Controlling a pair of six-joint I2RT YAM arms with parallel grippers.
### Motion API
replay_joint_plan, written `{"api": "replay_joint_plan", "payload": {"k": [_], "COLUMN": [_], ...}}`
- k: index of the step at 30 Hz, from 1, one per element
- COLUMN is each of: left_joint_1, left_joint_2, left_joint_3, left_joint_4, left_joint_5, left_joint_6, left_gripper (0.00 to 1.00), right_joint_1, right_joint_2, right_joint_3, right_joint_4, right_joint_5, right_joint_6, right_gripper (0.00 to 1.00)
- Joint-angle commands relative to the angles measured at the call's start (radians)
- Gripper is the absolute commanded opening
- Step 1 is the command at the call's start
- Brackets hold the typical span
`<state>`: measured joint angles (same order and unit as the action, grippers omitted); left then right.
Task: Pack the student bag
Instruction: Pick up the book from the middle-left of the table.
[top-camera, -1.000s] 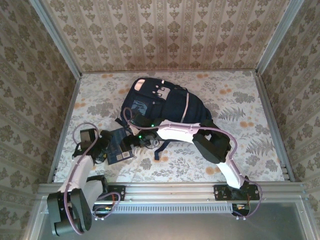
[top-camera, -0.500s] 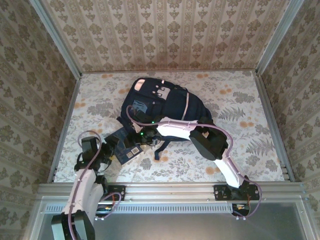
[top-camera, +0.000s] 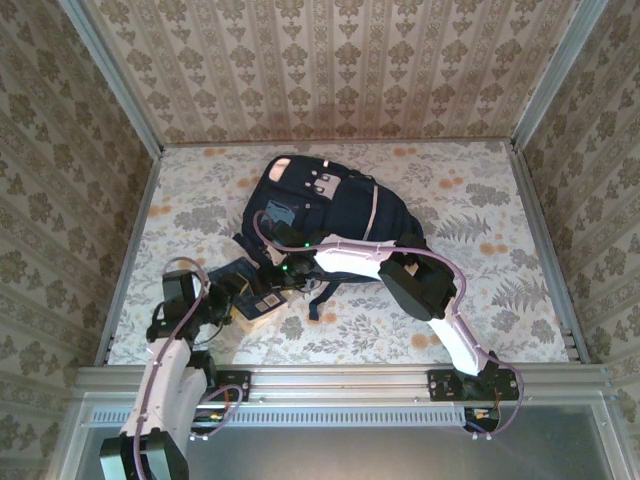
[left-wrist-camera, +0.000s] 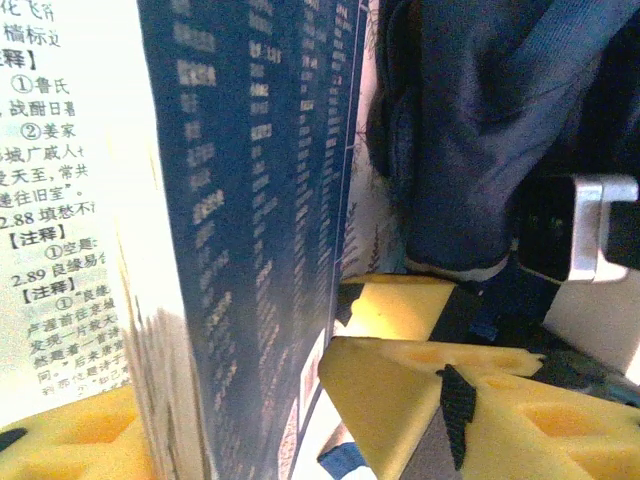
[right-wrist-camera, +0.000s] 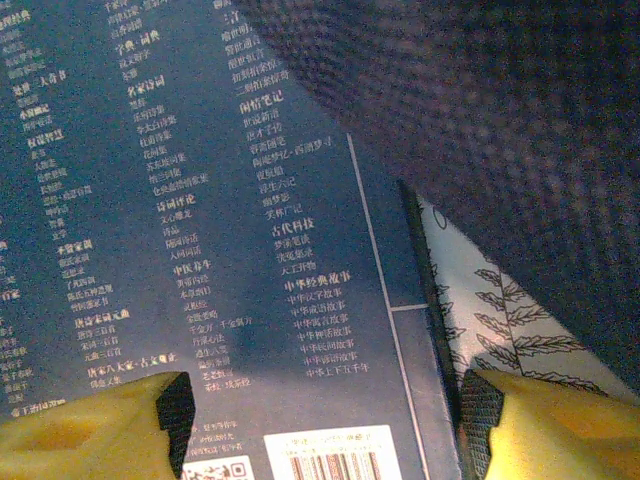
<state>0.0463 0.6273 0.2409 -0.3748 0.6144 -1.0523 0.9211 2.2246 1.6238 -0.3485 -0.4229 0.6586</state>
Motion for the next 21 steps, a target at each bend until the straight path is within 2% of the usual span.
{"api": "replay_joint_plan", "payload": {"k": [1,4,9,11,16,19,21], "left_joint_1": [-0.004,-0.002,0.004,0.011,0.019,0.022,0.02], "left_joint_2": [0.002,0.001,-0.004,-0.006,-0.012,-0.035,-0.04], "left_joint_3": [0.016,0.014,0.039,0.057,0.111,0.119,0.141], "left_joint_4": [-0.047,-0.07,-0.155,-0.192,-0.247,-0.184,-0.116], "left_joint_5": [0.021,-0.013,-0.068,-0.085,-0.09,0.016,0.145], "left_joint_6": [0.043,0.062,0.113,0.127,0.152,0.168,0.199], "left_gripper": [0.6,0.49,0.17,0.09,0.01,0.0,0.0], "right_joint_1": [-0.006,-0.008,-0.012,-0.011,-0.012,-0.011,-0.013], "right_joint_2": [0.04,0.035,-0.019,-0.064,-0.209,-0.312,-0.4], "right_joint_3": [-0.039,-0.043,-0.068,-0.088,-0.154,-0.186,-0.218], "right_joint_4": [0.002,0.003,0.002,-0.006,-0.051,-0.09,-0.113], "right_joint_5": [0.023,0.023,0.037,0.047,0.093,0.134,0.176], "right_joint_6": [0.034,0.037,0.044,0.042,0.019,-0.006,-0.026], "right_gripper": [0.73,0.72,0.71,0.71,0.72,0.72,0.74]}}
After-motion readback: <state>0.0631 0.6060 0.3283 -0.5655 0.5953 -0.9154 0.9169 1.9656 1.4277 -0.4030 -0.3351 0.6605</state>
